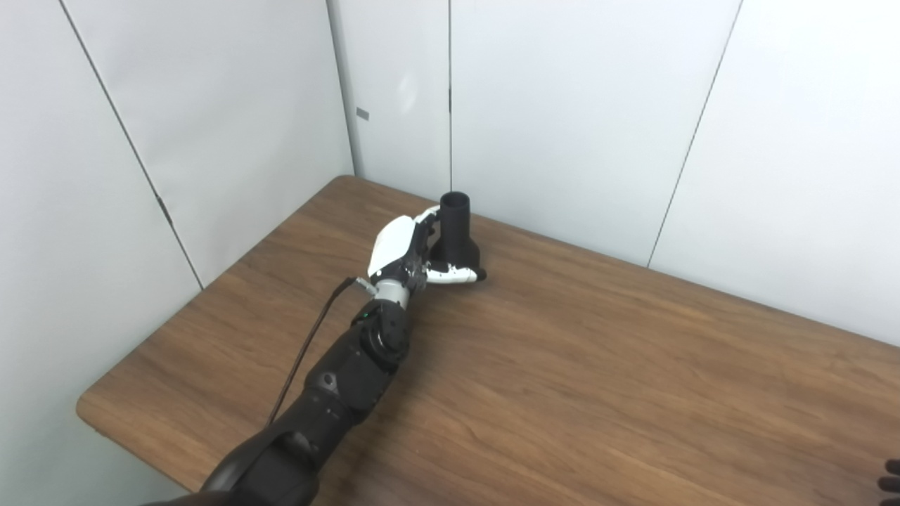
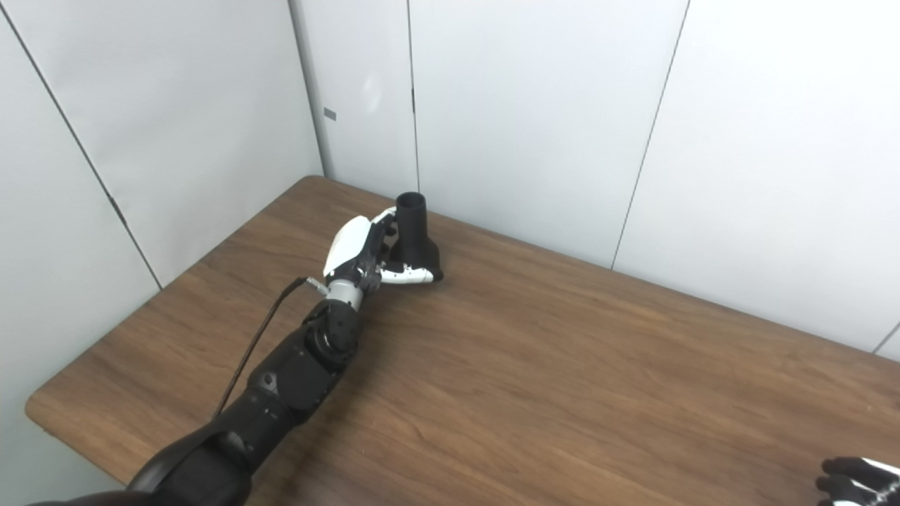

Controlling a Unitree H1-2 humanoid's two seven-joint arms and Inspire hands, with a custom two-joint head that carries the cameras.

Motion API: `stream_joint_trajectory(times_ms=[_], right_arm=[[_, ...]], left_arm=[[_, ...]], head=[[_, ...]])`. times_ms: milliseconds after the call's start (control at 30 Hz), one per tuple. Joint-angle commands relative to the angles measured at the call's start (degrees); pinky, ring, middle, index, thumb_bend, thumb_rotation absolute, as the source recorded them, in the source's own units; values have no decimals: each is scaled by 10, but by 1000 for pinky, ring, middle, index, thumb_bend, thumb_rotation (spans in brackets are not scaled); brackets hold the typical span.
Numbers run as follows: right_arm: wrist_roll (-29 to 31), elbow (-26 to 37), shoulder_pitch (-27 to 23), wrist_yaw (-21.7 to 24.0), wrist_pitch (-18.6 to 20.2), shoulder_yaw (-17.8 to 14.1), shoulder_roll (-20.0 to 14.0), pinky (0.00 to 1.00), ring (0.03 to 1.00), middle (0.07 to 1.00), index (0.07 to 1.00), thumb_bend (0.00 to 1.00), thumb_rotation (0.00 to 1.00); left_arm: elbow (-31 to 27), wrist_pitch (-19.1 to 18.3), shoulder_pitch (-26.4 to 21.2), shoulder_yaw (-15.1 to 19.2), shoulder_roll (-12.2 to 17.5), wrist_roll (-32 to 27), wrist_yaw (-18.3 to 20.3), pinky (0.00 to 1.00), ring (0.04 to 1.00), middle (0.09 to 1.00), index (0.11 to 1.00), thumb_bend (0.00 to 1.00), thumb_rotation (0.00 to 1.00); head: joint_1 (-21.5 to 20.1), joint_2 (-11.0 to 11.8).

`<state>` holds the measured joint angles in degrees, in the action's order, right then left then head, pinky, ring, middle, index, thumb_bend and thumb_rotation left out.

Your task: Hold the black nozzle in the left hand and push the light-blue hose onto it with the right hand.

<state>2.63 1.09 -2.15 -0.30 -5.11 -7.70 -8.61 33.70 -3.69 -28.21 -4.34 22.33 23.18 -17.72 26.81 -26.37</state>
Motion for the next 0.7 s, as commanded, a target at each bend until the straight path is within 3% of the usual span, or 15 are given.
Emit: stream_joint_trajectory(times_ms=[0,133,267,667], right_arm=[[-1,14,-11,-1,-21,-5,-6,406,533,569,526,556,492],[0,16,-11,-1,-14,-4,-6,411,541,576,532,533,486],[-3,13,-12,-2,-18,-4,-5,412,542,578,533,549,496],[-6,16,-12,-7,-15,-4,-1,418,543,575,532,571,501]], left_arm=[[36,-2,13,-18,-11,-4,36,669,779,854,847,1000,228],[52,29,13,-17,-10,-13,39,701,797,851,847,1000,240],[38,44,18,-14,-11,-22,41,649,753,821,830,1000,207],[79,53,3,-31,-2,-19,65,710,784,812,818,1000,211]], head=[[-4,-1],[-6,0],[-8,0],[-14,1]])
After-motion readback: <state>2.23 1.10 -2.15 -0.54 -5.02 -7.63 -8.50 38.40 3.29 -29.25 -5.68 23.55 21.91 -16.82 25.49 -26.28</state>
